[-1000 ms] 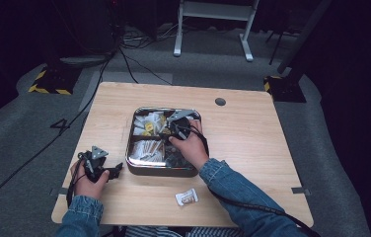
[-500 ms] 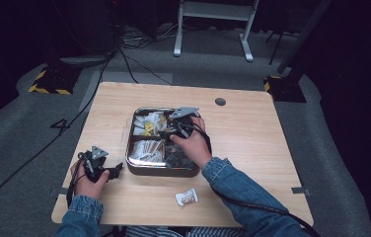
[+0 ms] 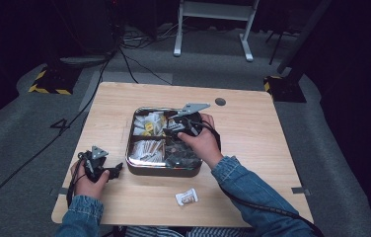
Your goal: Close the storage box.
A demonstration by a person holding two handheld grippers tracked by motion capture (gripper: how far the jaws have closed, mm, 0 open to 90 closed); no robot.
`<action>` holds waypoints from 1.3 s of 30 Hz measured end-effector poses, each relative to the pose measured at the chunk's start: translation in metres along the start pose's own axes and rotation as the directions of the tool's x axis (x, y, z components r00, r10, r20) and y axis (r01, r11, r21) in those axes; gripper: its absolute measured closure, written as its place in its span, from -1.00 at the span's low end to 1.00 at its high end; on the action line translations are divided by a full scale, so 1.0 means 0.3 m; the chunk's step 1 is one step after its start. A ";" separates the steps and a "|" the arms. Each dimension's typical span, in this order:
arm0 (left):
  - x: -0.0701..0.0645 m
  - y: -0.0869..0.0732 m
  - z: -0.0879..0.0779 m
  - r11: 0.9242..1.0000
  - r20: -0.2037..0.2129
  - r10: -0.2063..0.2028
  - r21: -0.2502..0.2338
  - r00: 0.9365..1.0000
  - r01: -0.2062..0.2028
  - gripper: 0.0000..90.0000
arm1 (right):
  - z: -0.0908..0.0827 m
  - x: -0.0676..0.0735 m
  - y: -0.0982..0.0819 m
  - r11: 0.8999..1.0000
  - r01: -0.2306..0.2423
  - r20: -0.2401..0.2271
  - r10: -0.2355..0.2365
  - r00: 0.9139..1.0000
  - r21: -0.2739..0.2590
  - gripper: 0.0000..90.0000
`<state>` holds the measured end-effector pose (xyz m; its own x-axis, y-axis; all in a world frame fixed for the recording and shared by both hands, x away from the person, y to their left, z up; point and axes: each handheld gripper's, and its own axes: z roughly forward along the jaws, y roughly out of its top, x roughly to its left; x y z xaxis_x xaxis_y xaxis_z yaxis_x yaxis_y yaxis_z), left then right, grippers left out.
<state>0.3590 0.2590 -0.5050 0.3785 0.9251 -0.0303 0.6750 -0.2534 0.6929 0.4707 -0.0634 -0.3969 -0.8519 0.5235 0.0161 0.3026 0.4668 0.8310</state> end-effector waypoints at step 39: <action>0.014 -0.007 -0.008 1.000 0.022 0.025 0.004 0.999 -0.025 -0.61 | -0.439 -0.217 -0.282 0.994 -0.111 0.102 0.110 0.989 -0.002 -0.36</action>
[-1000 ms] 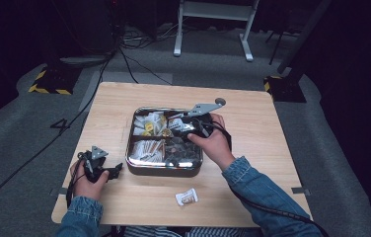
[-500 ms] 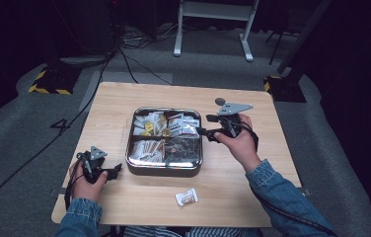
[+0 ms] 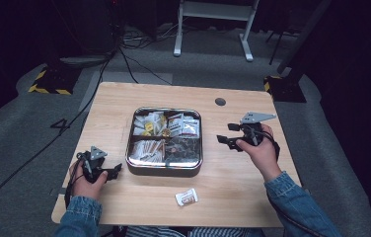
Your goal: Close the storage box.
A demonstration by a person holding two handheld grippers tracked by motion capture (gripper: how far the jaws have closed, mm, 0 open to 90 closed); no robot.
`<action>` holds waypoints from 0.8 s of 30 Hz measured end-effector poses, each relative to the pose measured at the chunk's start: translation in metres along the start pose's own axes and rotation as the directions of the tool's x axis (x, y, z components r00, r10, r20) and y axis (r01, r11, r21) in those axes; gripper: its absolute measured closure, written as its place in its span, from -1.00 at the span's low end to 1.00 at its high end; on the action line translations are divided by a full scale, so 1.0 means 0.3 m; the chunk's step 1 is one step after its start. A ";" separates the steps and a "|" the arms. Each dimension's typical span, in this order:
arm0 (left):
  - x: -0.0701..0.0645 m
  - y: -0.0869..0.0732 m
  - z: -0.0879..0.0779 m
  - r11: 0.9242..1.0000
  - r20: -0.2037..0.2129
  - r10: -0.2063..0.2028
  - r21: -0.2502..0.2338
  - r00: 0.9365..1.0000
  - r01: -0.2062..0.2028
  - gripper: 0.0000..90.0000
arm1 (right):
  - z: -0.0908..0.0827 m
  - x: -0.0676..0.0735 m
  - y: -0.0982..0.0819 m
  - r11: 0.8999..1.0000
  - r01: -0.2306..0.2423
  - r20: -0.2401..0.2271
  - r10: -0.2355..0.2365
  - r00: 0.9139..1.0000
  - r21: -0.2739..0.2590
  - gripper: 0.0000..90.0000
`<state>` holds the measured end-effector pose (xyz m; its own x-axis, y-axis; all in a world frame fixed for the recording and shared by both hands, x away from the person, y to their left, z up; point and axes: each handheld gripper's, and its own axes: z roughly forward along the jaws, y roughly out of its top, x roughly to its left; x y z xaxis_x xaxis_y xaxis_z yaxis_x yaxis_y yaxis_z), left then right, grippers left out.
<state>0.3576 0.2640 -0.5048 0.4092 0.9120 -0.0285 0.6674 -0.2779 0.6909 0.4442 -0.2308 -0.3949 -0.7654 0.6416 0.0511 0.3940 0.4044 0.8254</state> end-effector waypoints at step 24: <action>0.000 0.000 0.000 1.000 0.001 -0.001 0.000 1.000 0.001 -0.61 | -0.010 -0.090 -0.359 0.992 -0.095 0.100 0.087 0.991 0.077 -0.42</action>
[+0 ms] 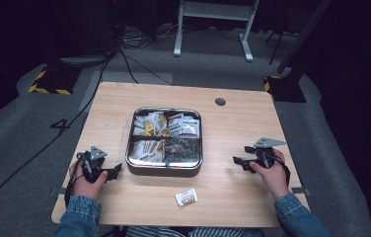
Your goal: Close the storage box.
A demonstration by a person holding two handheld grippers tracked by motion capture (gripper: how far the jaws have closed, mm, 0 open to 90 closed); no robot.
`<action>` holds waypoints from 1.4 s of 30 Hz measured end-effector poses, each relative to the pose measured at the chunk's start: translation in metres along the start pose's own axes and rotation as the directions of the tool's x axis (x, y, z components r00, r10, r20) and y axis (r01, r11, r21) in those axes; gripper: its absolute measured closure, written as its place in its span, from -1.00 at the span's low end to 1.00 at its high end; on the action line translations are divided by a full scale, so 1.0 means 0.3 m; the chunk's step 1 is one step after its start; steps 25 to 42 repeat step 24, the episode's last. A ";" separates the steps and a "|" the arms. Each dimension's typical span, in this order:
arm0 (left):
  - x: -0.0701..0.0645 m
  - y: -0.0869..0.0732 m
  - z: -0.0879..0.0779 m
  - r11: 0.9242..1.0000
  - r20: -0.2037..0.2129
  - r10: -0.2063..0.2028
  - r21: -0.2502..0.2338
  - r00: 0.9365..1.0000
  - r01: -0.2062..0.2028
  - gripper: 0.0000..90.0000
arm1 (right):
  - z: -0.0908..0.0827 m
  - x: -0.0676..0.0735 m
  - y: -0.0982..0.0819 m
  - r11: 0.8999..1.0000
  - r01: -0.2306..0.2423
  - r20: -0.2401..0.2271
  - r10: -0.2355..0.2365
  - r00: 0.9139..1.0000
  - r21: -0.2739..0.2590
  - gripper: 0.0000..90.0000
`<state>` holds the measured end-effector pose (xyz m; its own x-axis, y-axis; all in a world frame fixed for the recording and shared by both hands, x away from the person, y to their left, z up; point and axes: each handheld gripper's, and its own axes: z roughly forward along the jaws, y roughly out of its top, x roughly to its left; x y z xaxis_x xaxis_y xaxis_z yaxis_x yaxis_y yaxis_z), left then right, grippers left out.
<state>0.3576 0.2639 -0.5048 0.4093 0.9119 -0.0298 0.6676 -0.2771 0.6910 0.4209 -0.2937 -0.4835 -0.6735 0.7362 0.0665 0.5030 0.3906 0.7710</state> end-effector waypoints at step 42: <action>0.000 0.000 0.000 1.000 -0.001 0.001 0.000 1.000 -0.001 -0.61 | 0.054 0.016 -0.050 0.996 0.067 0.029 -0.069 0.997 0.057 -0.66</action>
